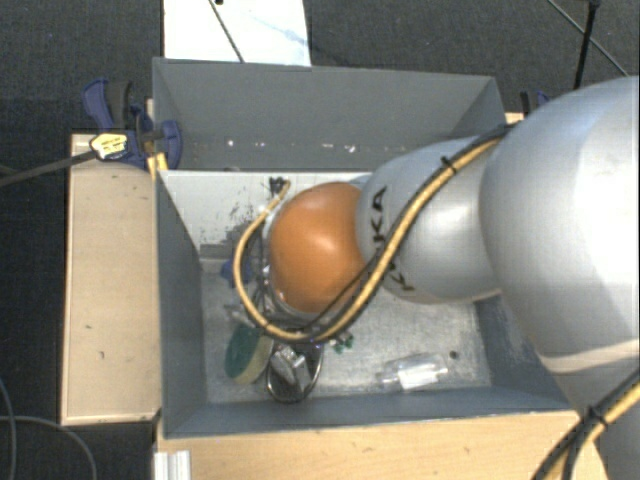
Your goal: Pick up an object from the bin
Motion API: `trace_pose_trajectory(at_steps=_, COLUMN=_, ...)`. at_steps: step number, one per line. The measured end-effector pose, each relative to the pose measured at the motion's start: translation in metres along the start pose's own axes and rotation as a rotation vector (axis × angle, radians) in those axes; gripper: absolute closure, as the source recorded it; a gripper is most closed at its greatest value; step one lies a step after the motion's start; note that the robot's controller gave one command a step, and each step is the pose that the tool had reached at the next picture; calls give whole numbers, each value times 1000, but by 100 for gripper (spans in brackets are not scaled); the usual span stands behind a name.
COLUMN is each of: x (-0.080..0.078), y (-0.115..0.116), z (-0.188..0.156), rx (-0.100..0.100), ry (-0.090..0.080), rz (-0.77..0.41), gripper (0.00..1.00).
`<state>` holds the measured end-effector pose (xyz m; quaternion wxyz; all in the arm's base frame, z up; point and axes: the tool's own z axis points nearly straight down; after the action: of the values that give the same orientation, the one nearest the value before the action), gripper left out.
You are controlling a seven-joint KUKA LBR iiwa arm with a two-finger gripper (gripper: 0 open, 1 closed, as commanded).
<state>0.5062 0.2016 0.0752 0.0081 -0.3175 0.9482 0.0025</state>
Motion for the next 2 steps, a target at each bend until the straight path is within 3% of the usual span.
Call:
trace_pose_trajectory(at_steps=1, x=-1, y=-1, z=-1, rx=0, ry=-4, rz=9, gripper=100)
trace_pose_trajectory(at_steps=2, x=-15, y=-9, z=-121, rx=3, ry=6, rz=5, gripper=100)
